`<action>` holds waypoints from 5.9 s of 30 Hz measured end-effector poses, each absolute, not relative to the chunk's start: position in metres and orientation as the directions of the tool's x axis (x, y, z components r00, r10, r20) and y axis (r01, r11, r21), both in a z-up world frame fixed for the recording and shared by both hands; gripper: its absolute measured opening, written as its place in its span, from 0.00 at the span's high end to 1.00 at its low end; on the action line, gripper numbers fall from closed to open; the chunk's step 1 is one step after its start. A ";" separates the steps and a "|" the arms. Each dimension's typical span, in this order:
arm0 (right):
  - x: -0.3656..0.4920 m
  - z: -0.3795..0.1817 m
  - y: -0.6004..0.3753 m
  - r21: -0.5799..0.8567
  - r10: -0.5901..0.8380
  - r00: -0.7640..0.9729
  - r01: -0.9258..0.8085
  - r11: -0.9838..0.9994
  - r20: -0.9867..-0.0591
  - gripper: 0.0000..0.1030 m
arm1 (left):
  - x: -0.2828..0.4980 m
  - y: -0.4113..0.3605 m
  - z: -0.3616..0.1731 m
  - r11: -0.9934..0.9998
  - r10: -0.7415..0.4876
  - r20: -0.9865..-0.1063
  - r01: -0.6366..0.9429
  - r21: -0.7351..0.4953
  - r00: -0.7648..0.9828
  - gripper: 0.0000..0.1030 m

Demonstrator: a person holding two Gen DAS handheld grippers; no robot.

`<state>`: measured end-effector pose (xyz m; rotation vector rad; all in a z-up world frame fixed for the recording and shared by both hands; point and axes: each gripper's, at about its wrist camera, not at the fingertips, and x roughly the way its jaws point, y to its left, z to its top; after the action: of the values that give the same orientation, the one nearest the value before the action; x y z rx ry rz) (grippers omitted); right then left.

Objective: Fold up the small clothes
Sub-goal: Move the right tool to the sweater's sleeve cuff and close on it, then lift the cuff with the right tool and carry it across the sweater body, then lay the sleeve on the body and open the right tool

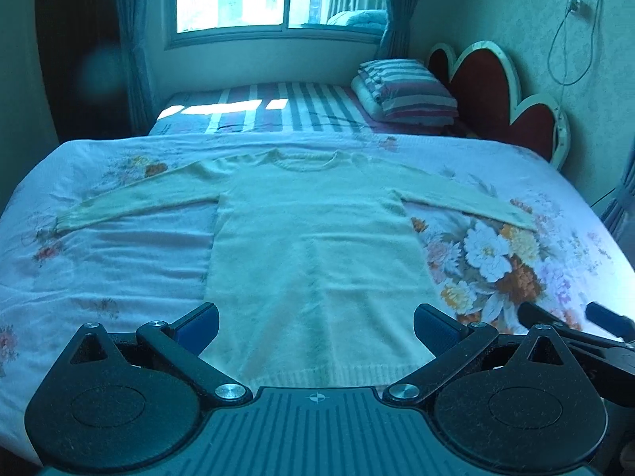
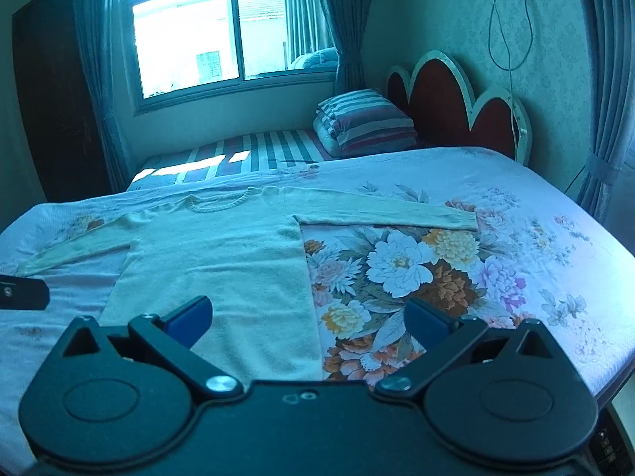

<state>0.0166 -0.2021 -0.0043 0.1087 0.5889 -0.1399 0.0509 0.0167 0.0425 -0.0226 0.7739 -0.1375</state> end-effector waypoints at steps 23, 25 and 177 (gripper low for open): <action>0.232 -0.063 -0.469 0.304 -0.212 0.800 0.437 0.846 -0.561 0.00 | 0.292 -0.143 -0.008 0.994 -0.090 -0.737 0.102 -0.029 0.670 0.00; 0.246 -0.071 -0.482 0.293 -0.214 0.795 0.438 0.850 -0.568 0.00 | 0.308 -0.153 -0.022 0.995 -0.082 -0.757 0.091 -0.029 0.649 0.00; 0.474 -0.178 0.022 -0.051 0.371 0.681 -0.514 0.856 -0.631 0.29 | 0.421 0.155 -0.128 0.959 0.205 -0.753 -0.284 0.024 0.626 0.00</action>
<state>0.4741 0.0220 -0.1782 -0.2321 0.6535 0.5015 0.4210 0.1551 -0.1279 -0.0999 0.8497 0.2807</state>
